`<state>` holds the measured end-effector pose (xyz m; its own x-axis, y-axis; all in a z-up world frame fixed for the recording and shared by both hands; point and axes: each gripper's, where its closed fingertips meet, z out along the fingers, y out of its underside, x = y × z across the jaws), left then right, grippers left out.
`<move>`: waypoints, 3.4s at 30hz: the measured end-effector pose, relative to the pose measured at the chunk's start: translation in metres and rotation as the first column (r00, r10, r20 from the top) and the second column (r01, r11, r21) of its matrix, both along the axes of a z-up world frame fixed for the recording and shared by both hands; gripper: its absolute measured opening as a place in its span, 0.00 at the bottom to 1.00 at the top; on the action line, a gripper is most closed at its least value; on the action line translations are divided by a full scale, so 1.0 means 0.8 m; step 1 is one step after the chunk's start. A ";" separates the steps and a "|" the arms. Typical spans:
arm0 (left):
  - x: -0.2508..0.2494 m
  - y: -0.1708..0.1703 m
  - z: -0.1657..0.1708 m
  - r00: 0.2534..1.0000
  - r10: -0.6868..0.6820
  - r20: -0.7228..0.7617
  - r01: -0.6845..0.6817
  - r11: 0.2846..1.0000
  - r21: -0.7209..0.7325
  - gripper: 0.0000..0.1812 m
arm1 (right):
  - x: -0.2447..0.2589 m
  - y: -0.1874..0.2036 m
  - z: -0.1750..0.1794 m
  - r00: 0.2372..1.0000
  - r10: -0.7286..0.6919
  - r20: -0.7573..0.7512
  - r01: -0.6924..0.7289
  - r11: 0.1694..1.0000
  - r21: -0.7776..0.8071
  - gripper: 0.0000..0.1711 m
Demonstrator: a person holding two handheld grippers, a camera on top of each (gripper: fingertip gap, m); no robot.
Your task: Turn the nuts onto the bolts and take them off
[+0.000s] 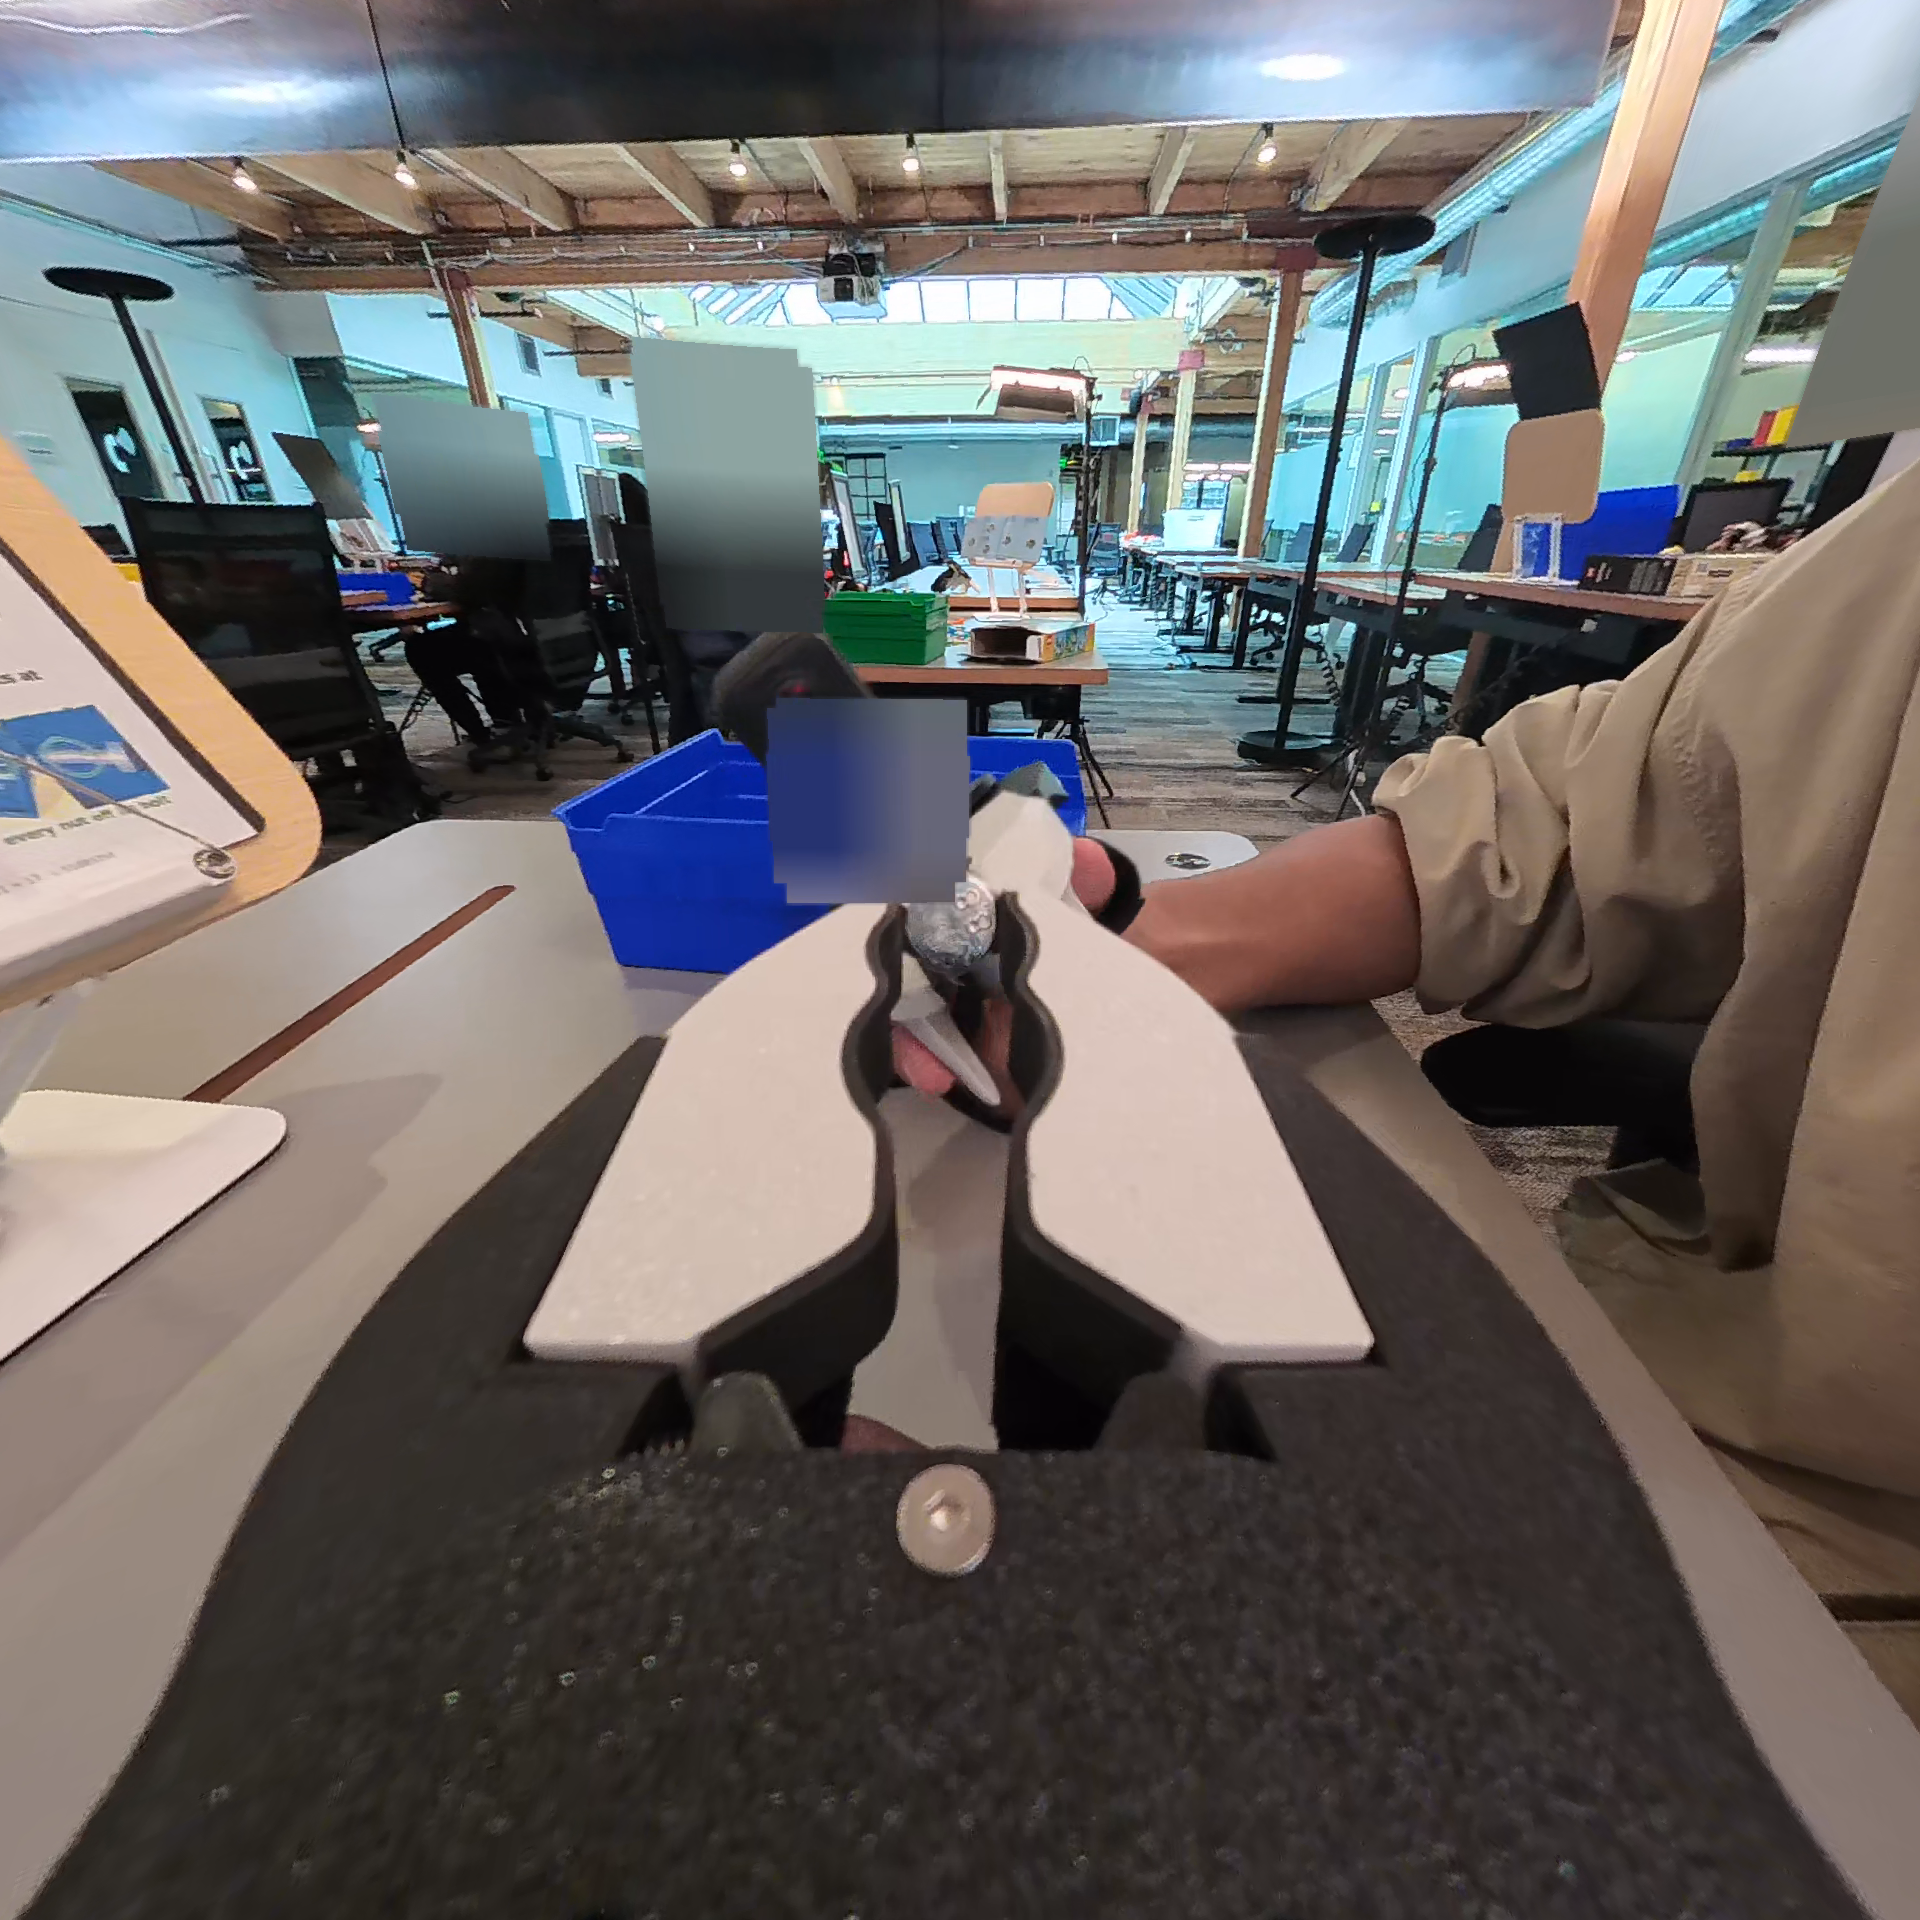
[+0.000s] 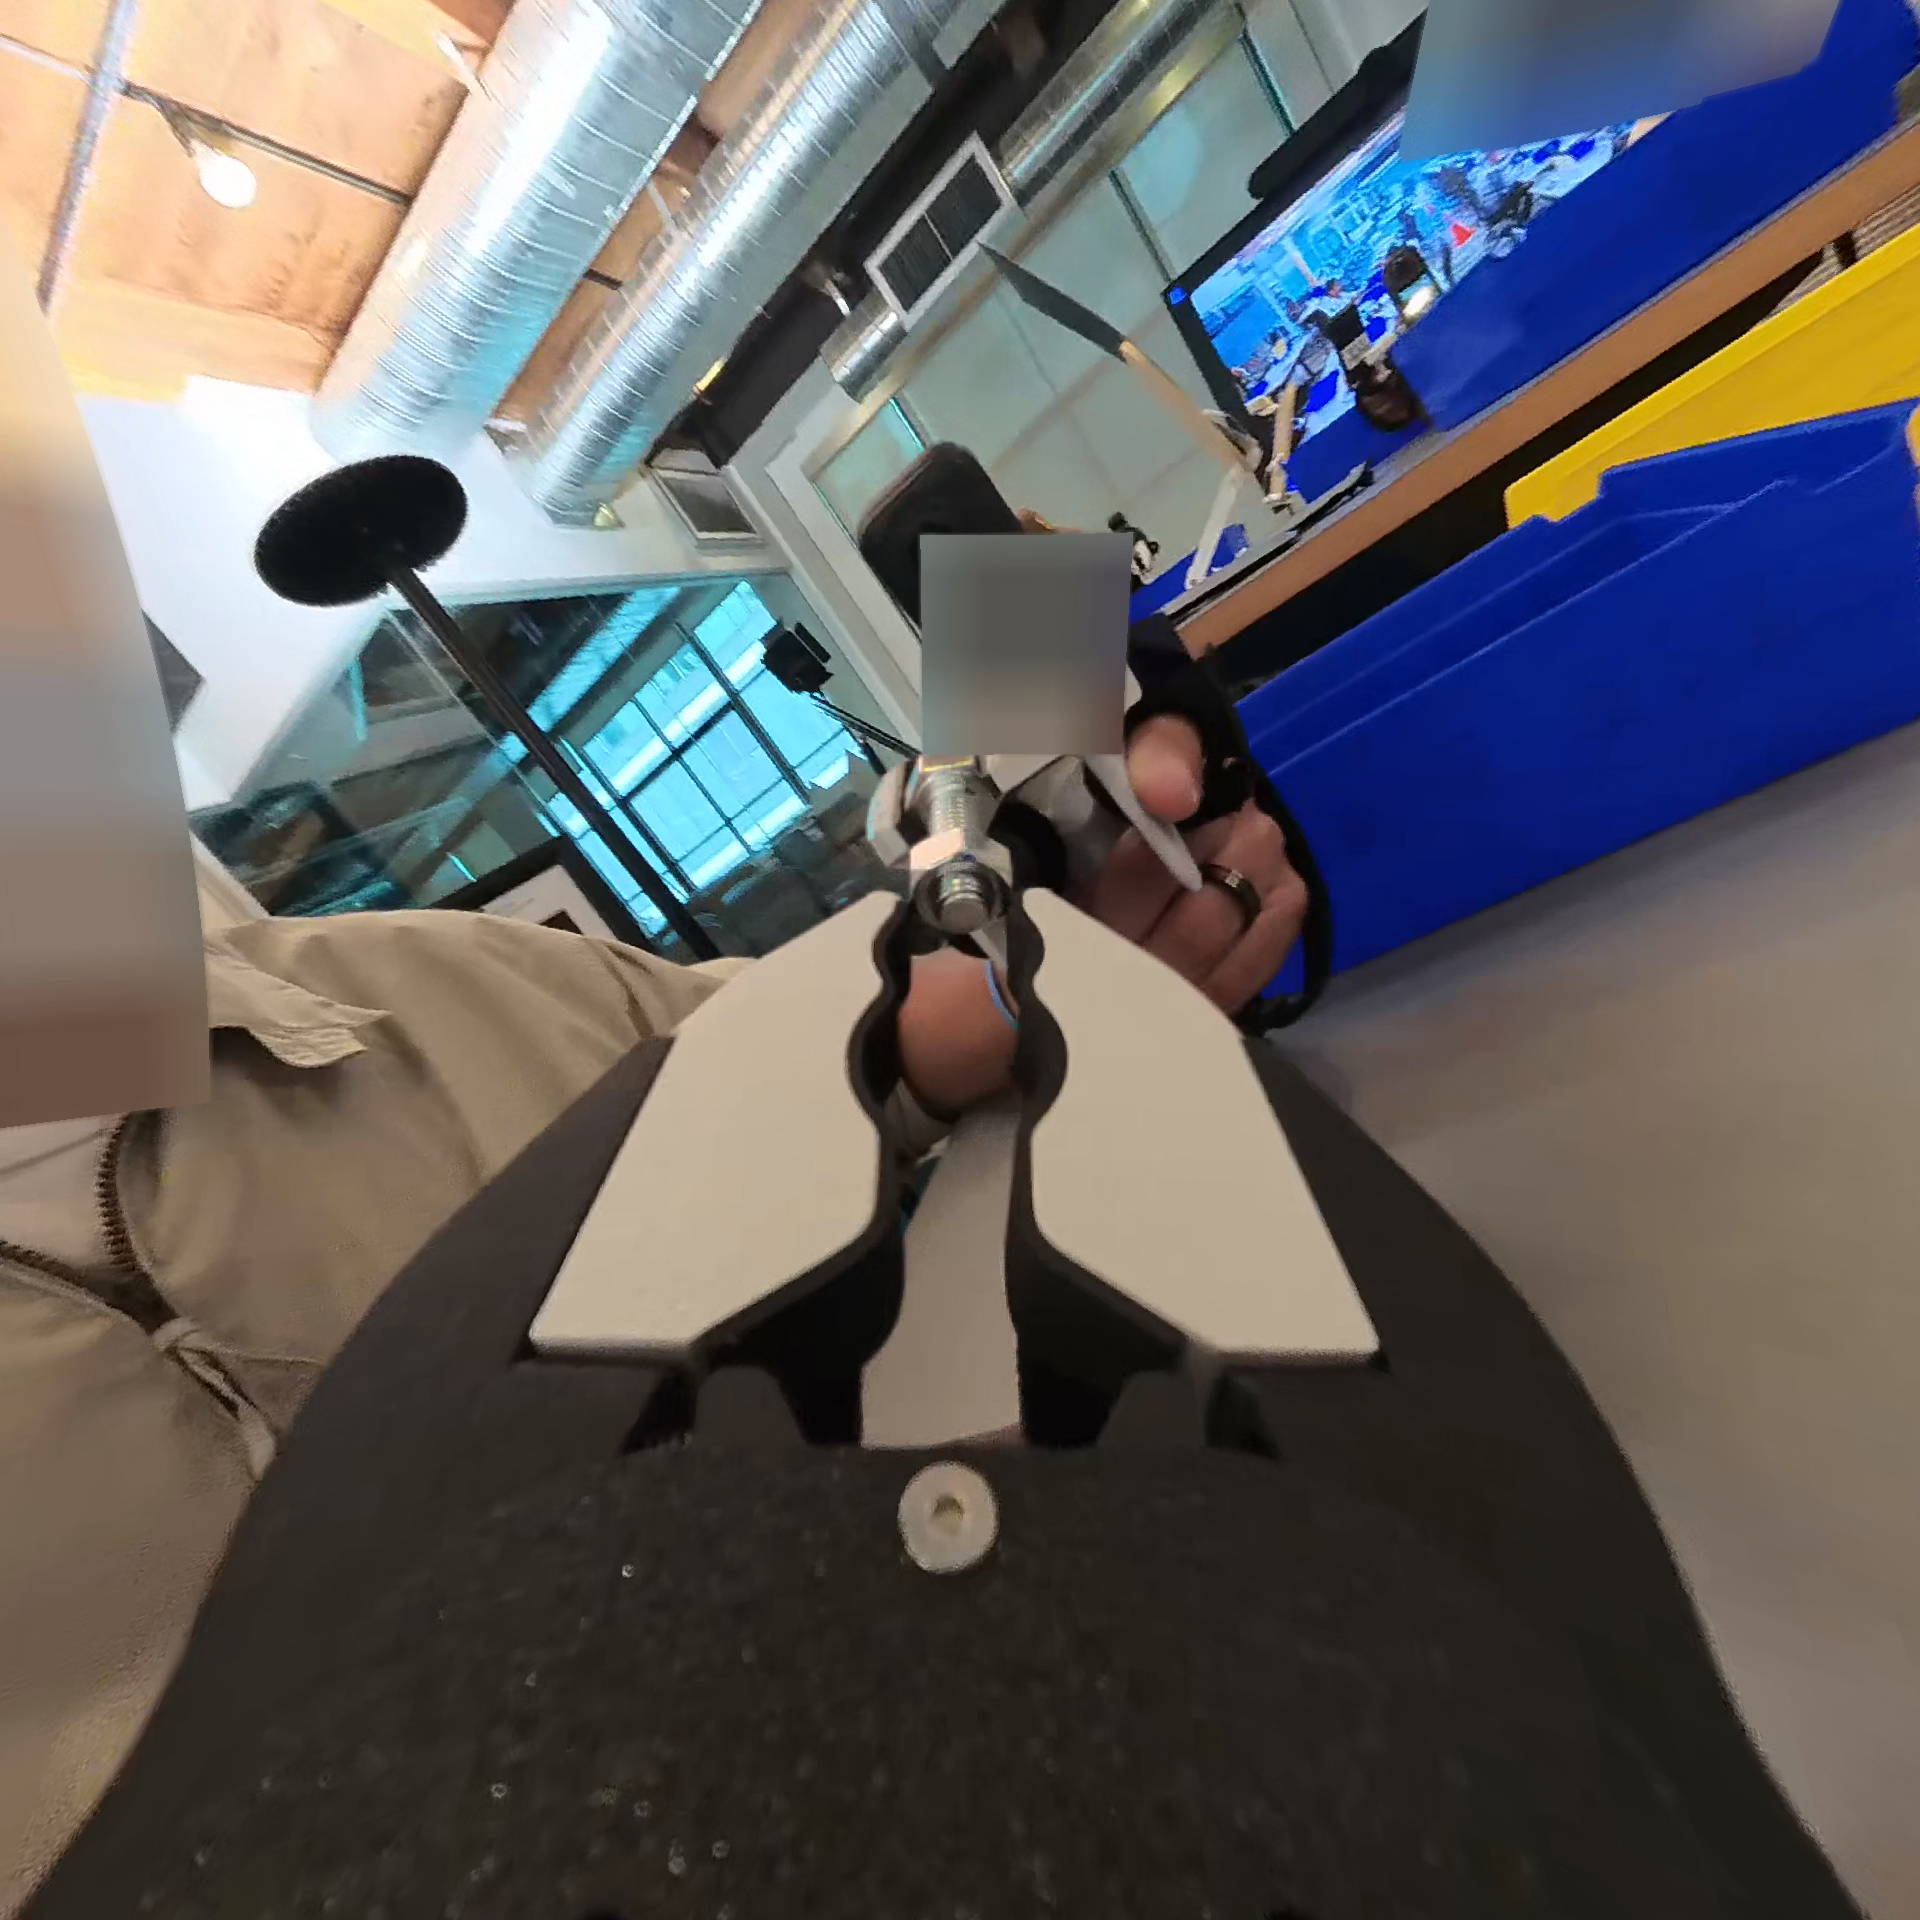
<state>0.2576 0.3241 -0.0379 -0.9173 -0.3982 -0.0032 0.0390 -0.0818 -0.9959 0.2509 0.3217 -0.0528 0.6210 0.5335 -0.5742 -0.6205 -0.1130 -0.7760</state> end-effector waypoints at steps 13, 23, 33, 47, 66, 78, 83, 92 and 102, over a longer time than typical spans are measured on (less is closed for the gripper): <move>-0.003 -0.010 -0.027 0.997 -0.052 -0.056 0.057 0.995 0.087 0.09 | 0.010 -0.011 -0.025 0.562 -0.179 0.808 0.300 0.954 0.002 0.10; -0.006 -0.009 -0.014 0.998 -0.054 -0.029 0.055 0.998 0.031 0.09 | -0.001 -0.014 -0.017 0.651 -0.183 0.737 0.247 0.969 0.023 0.21; -0.003 0.000 -0.012 1.000 -0.002 0.032 0.000 0.998 0.058 0.09 | -0.010 -0.003 0.004 0.968 0.149 -0.204 -0.158 0.987 -0.031 0.14; -0.007 -0.014 -0.032 0.987 -0.110 -0.116 0.112 0.994 0.007 0.10 | 0.003 -0.011 -0.015 0.682 -0.173 0.711 0.240 0.971 0.005 0.10; 0.000 0.003 -0.018 0.999 0.030 0.028 -0.033 0.996 0.085 0.09 | -0.005 -0.001 -0.009 0.952 -0.060 0.300 0.098 0.989 -0.112 0.27; 0.010 0.004 -0.034 0.995 0.087 0.041 -0.093 0.983 0.159 0.09 | 0.014 0.009 -0.016 0.998 -0.051 -0.040 0.043 0.983 -0.176 0.11; 0.007 0.004 -0.029 0.998 0.065 0.018 -0.067 0.990 0.127 0.09 | 0.011 0.008 -0.017 0.995 -0.070 0.077 0.080 0.987 -0.141 0.11; -0.008 -0.010 -0.035 0.960 -0.167 -0.227 0.156 0.986 -0.066 0.09 | 0.007 -0.004 -0.027 0.516 -0.292 0.805 0.298 0.943 0.151 0.10; -0.007 -0.002 -0.023 0.985 -0.109 -0.132 0.104 0.994 -0.039 0.09 | 0.004 -0.010 -0.025 0.634 -0.224 0.740 0.264 0.962 0.066 0.26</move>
